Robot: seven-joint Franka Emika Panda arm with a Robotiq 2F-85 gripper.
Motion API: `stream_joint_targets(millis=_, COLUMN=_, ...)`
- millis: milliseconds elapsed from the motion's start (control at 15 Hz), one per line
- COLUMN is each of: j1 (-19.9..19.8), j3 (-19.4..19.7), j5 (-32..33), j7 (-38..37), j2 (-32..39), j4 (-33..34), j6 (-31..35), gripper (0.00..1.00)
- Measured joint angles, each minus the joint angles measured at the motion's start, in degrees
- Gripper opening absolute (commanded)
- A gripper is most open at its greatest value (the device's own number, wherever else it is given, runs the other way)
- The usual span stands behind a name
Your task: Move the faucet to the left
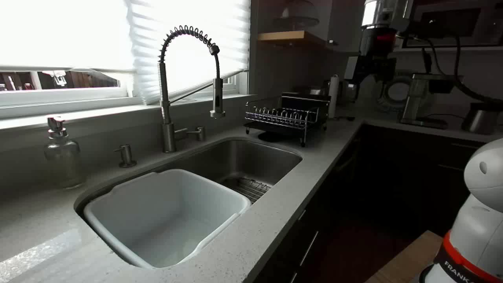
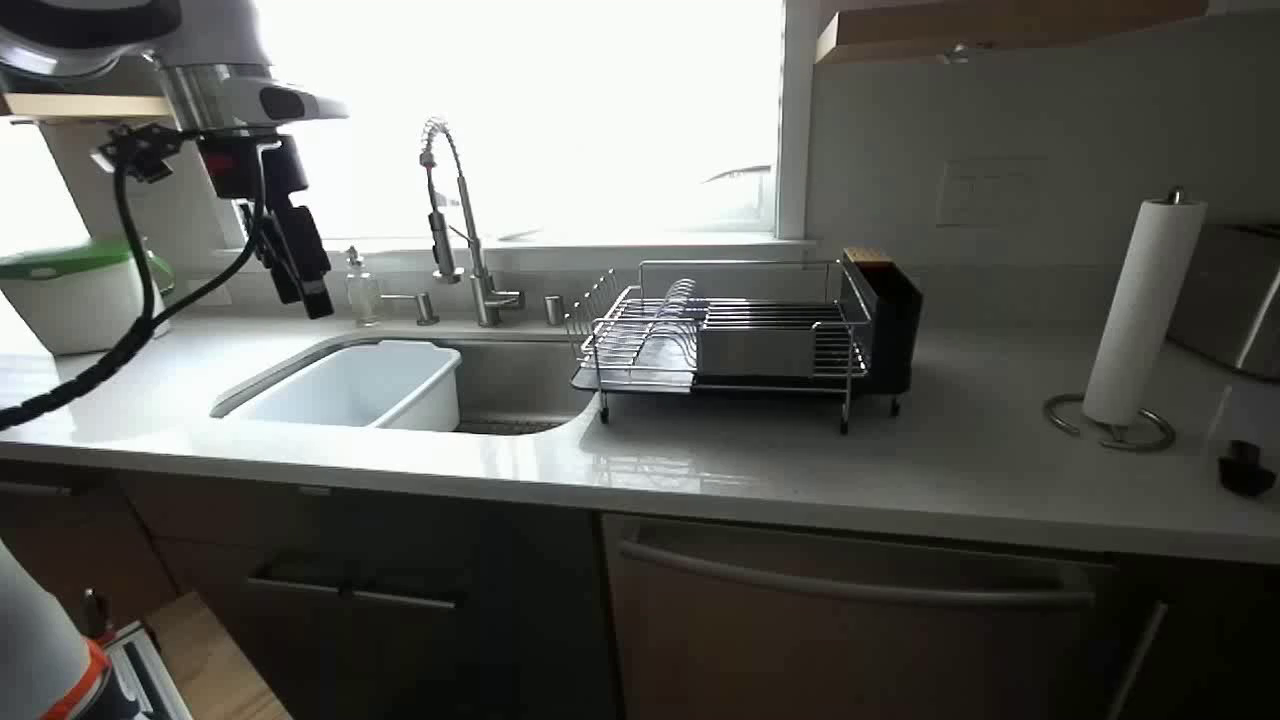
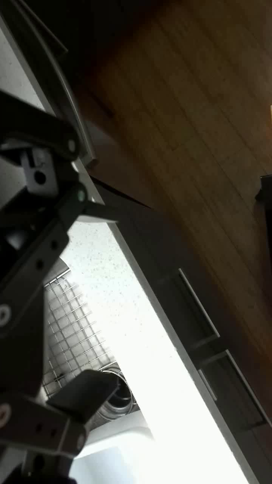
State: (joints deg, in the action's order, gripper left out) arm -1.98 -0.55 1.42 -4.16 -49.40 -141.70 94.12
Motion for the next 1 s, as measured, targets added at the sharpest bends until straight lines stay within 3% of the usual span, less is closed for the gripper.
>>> stream_joint_targets(millis=800, j1=0.07, j3=0.00, j5=-0.21, j7=0.03, j2=0.02, j4=0.02, j6=0.00, gripper=1.00)
stream_joint_targets(millis=1000, j1=2.48, j3=-0.07, j5=-6.71, j7=0.95, j2=0.62, j4=0.03, j6=1.68, gripper=1.00)
